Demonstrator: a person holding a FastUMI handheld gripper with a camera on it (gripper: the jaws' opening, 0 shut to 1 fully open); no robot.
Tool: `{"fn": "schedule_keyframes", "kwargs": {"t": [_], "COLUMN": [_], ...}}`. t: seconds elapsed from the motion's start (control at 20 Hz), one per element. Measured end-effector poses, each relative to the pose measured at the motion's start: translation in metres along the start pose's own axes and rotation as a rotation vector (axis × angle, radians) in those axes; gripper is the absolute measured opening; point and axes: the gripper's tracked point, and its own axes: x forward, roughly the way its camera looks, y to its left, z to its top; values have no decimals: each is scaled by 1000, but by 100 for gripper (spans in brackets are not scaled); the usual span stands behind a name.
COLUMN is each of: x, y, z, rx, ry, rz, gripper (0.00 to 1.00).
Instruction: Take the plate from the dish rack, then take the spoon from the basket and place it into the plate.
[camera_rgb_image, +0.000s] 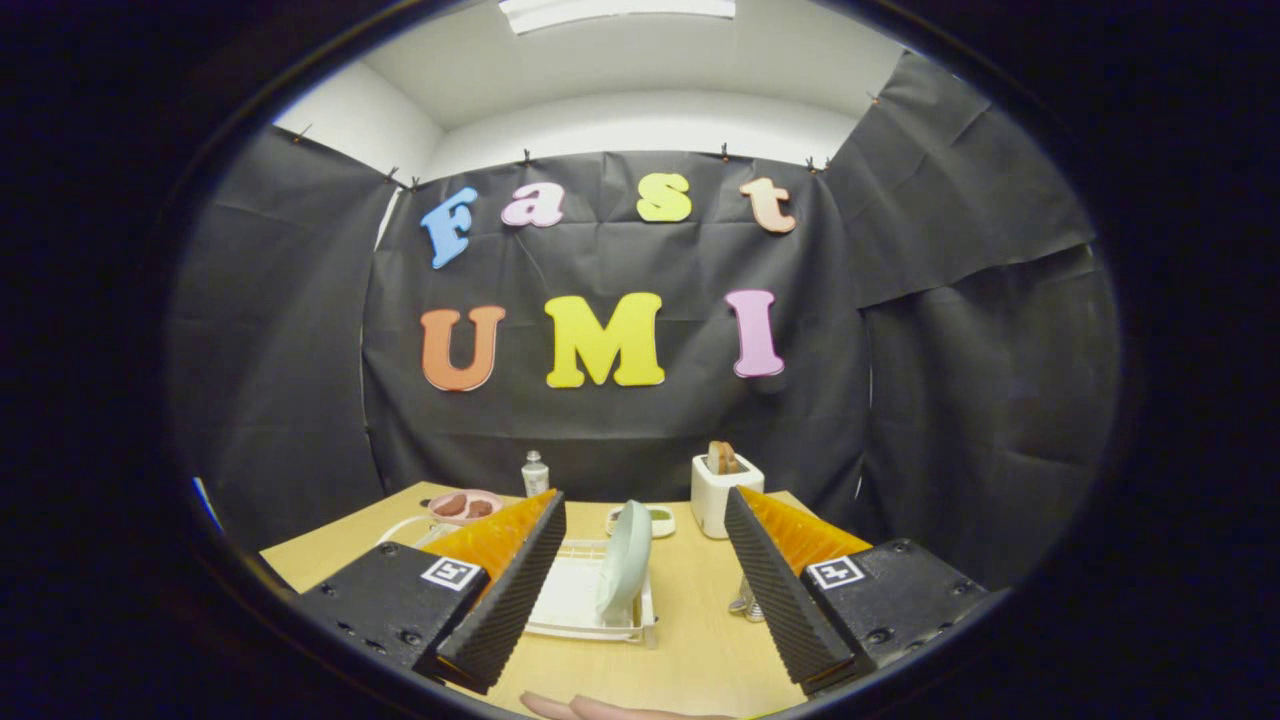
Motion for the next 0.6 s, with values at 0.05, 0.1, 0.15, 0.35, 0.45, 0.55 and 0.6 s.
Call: {"fn": "schedule_keyframes", "kwargs": {"t": [0.05, 0.1, 0.15, 0.35, 0.45, 0.55, 0.6], "x": [2, 3, 6, 28, 46, 69, 81], "y": [1, 1, 2, 2, 4, 4, 4], "z": [-2, -2, -4, -6, -9, -12, -12], "rx": [-1, -1, -1, -7, -24, -49, -61], "ry": [6, 10, 15, 48, 88, 135, 151], "rz": [1, 2, 3, -5, -5, -9, -13], "gripper": [100, 100, 100, 100, 100, 100, 100]}}
